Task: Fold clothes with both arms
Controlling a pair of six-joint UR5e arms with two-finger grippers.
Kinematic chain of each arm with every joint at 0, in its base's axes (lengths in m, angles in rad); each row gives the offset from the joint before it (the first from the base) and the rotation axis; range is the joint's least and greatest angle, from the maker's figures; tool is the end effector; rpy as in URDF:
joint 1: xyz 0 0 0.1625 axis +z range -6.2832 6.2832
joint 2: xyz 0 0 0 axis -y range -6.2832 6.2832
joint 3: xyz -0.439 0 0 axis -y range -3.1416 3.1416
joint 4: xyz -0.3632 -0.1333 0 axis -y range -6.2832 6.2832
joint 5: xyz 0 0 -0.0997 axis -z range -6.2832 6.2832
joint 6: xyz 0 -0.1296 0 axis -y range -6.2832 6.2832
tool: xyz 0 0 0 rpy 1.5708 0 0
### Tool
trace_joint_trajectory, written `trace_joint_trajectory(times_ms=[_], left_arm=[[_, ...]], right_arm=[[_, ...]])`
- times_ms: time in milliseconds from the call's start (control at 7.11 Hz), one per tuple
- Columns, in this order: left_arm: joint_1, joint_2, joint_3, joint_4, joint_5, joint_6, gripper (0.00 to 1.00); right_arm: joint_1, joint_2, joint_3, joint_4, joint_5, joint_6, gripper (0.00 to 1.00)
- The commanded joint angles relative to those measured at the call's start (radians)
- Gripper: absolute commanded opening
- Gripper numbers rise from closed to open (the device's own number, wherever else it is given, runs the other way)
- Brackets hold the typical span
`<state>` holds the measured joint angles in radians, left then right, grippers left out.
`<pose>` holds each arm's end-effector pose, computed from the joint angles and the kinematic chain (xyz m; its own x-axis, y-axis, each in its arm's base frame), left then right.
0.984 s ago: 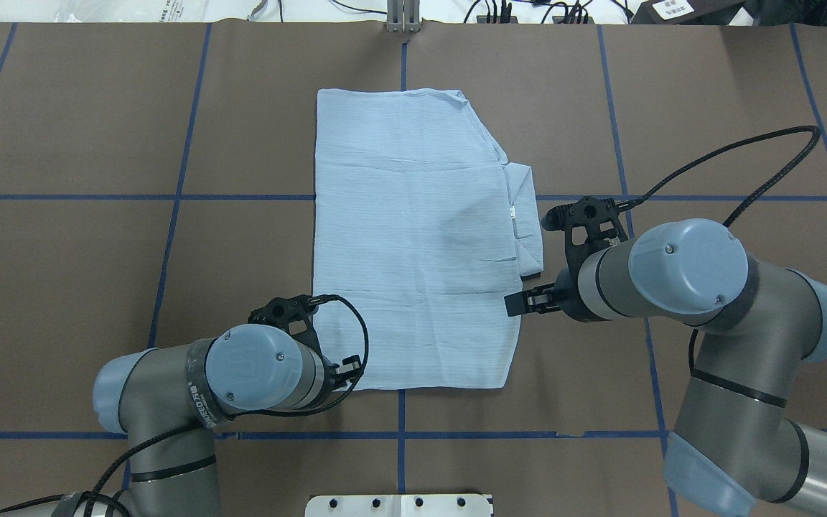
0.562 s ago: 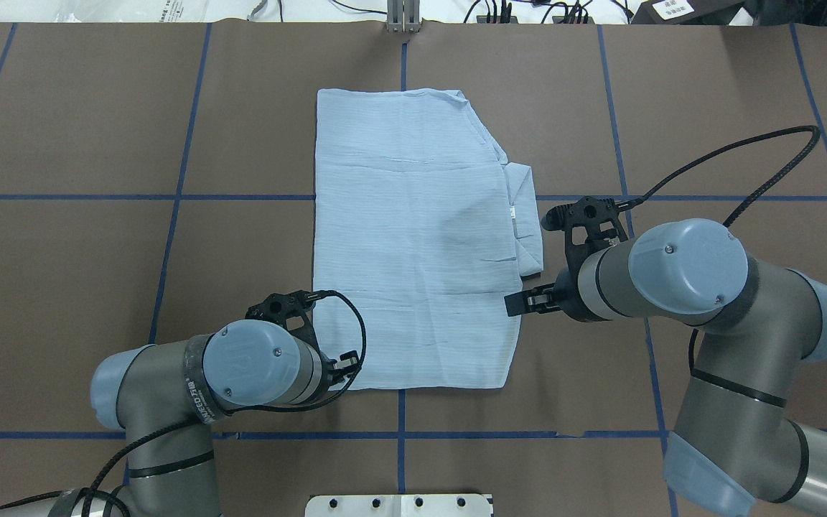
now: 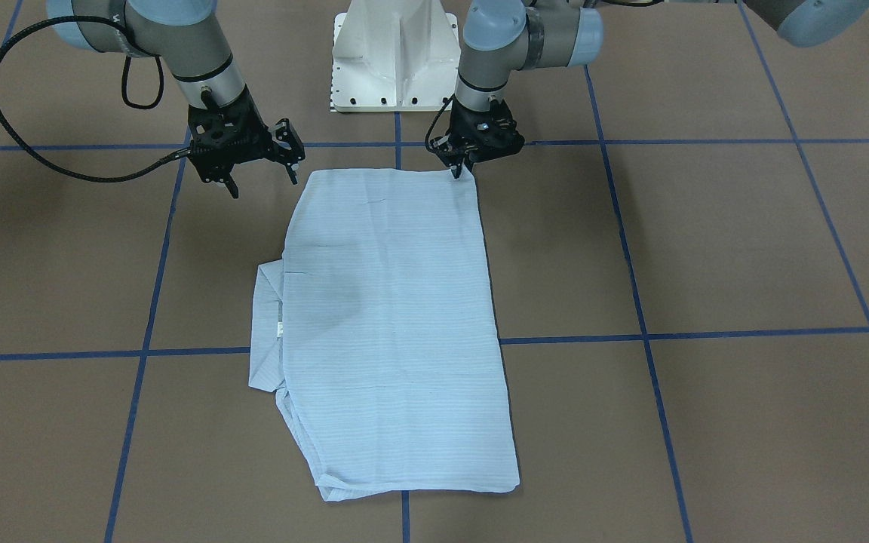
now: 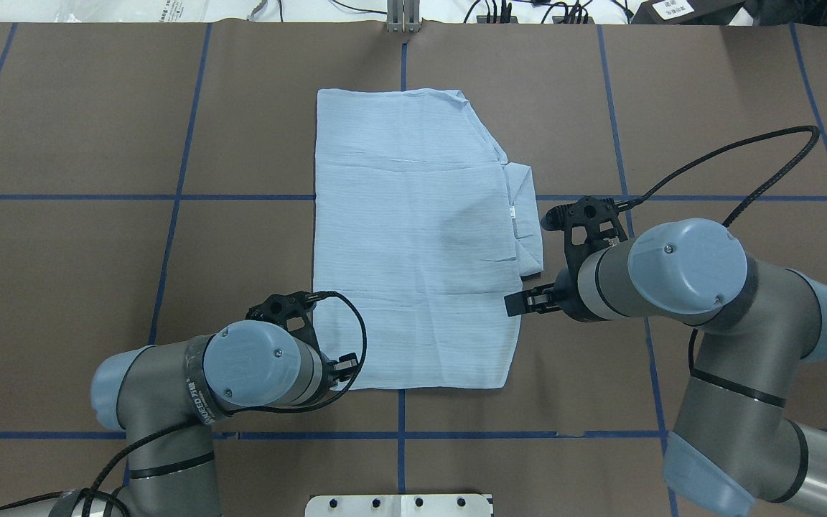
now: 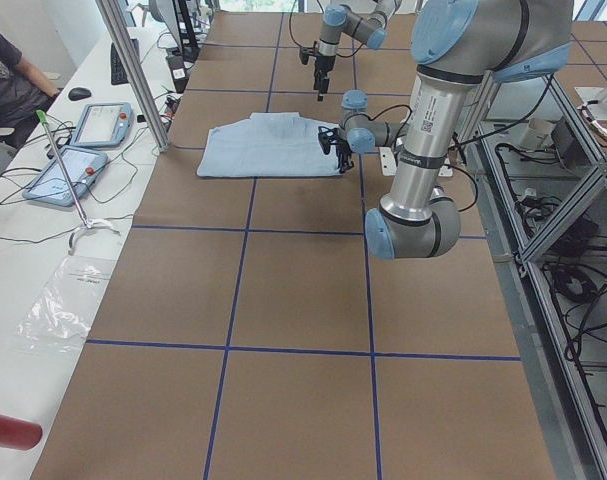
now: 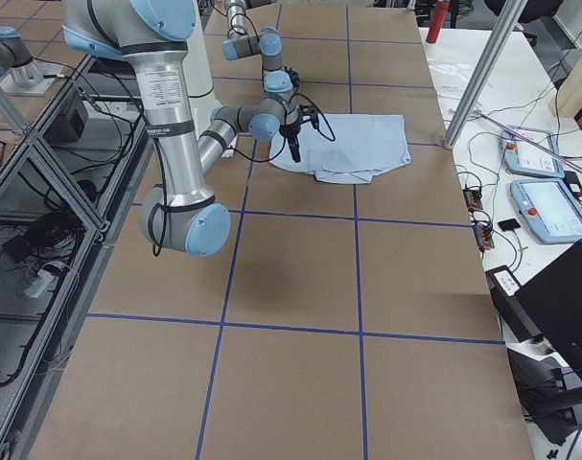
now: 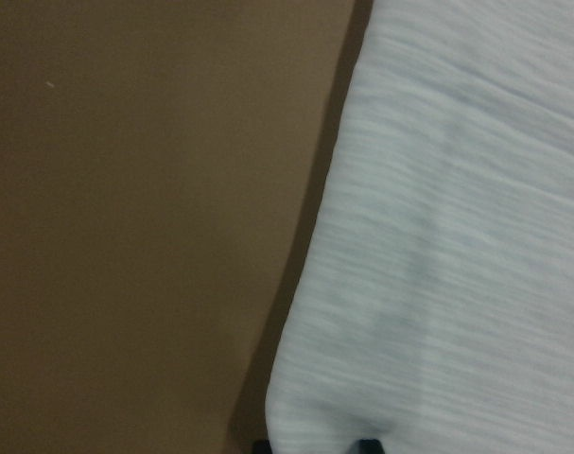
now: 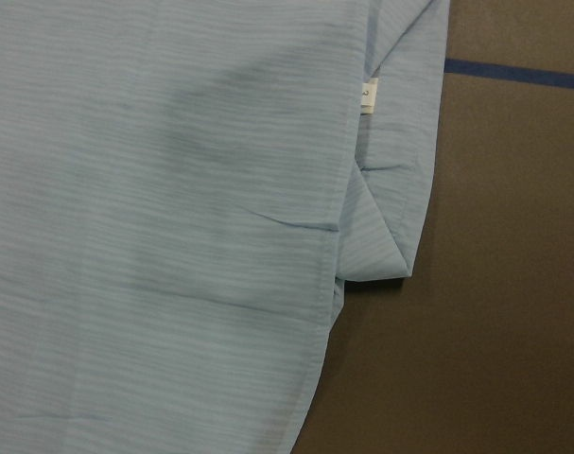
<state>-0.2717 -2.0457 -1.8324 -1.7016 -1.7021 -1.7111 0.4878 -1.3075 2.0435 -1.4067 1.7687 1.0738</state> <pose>0.5779 -0.2817 0.3160 0.5933 -0.3092 -0.7433 0.2554 0.9479 -0.1905 -0.4309 -0.3507 0.3434 0.6368 -0.1913 0.7469 -0.0226 0.9637 0.2661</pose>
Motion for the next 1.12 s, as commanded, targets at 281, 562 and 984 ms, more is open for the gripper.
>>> trace_joint_trajectory(times_ms=[281, 562, 984], left_arm=[[-0.024, -0.004, -0.042, -0.001, 0.001, -0.002, 0.00], [-0.029, -0.007, -0.047, -0.001, -0.004, -0.002, 0.00], [-0.027, -0.011, -0.047, -0.003, -0.004, -0.002, 0.00]], right_arm=[[-0.009, 0.029, -0.002, 0.002, 0.000, 0.084, 1.00], [-0.092, 0.075, -0.005, -0.008, -0.015, 0.376, 1.00], [-0.164, 0.135, -0.078, -0.067, -0.071, 0.801, 1.00]])
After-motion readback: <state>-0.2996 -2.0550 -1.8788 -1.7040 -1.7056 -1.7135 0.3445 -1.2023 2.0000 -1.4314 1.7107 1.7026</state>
